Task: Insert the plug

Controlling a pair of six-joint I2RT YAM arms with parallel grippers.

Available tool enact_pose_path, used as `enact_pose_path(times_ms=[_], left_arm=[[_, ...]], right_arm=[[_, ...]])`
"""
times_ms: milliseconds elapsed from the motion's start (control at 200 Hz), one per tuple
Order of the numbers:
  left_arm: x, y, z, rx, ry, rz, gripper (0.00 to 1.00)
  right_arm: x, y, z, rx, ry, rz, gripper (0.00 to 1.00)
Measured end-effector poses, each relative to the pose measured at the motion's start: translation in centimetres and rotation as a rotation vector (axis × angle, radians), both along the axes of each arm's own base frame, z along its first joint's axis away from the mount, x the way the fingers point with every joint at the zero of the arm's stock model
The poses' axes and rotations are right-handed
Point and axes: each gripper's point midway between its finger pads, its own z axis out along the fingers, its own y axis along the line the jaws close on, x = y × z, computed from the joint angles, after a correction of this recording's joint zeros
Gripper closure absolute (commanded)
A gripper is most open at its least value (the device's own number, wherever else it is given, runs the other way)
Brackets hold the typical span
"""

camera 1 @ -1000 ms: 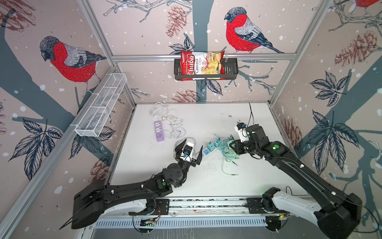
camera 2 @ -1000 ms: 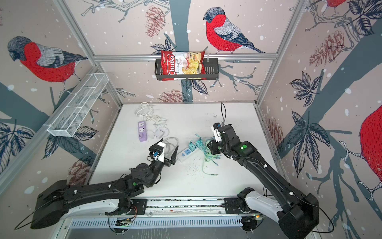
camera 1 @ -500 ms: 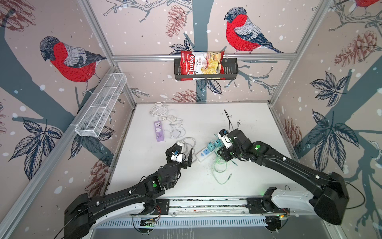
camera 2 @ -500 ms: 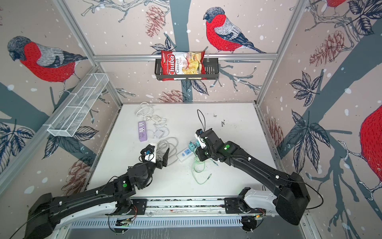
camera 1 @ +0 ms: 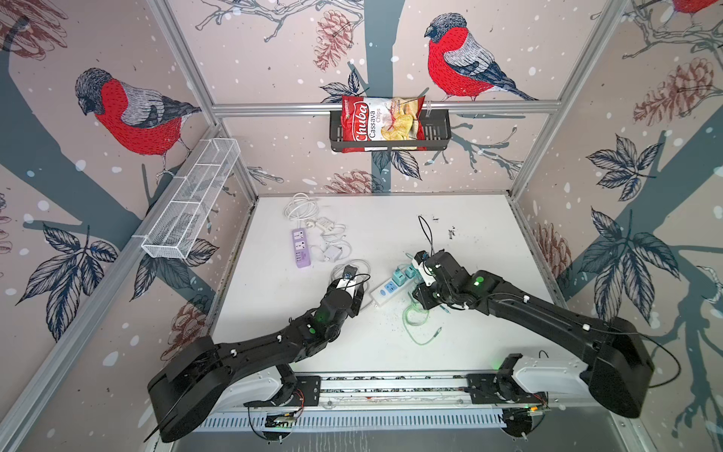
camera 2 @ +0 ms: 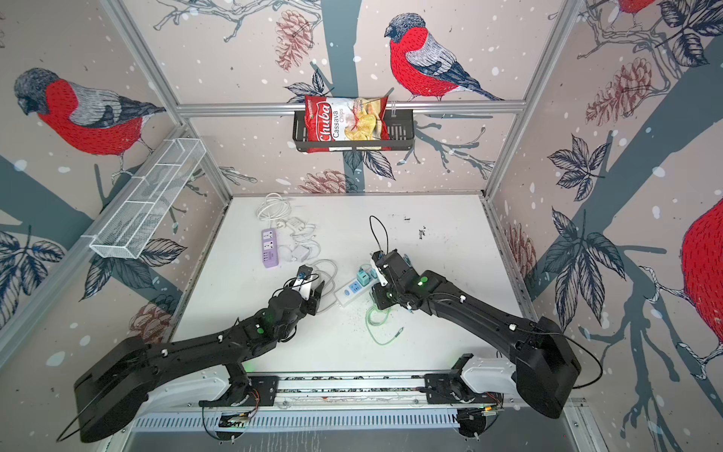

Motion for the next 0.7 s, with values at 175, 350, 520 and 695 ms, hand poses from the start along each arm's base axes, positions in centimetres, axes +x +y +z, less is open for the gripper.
enact_pose_path(times_ms=[175,350,520,695], left_arm=[[1.2,-1.1,-2.7,0.044,0.090,-0.017,0.60],[2.3,-2.3,-3.7,0.061,0.128,-0.021,0.62],[2.2,-2.7,-5.3,0.080,0.178,-0.033,0.65],[2.0,-2.5,-6.9,0.104,0.241,-0.014,0.66]], right_arm=[[-0.3,-0.4,0.2,0.024,-0.011,-0.021,0.88],[-0.3,-0.6,0.3,0.037,-0.019,-0.031,0.87],[0.1,-1.2,0.5,0.060,-0.028,-0.063,0.87],[0.8,-1.3,0.0,0.095,-0.007,-0.089,0.87]])
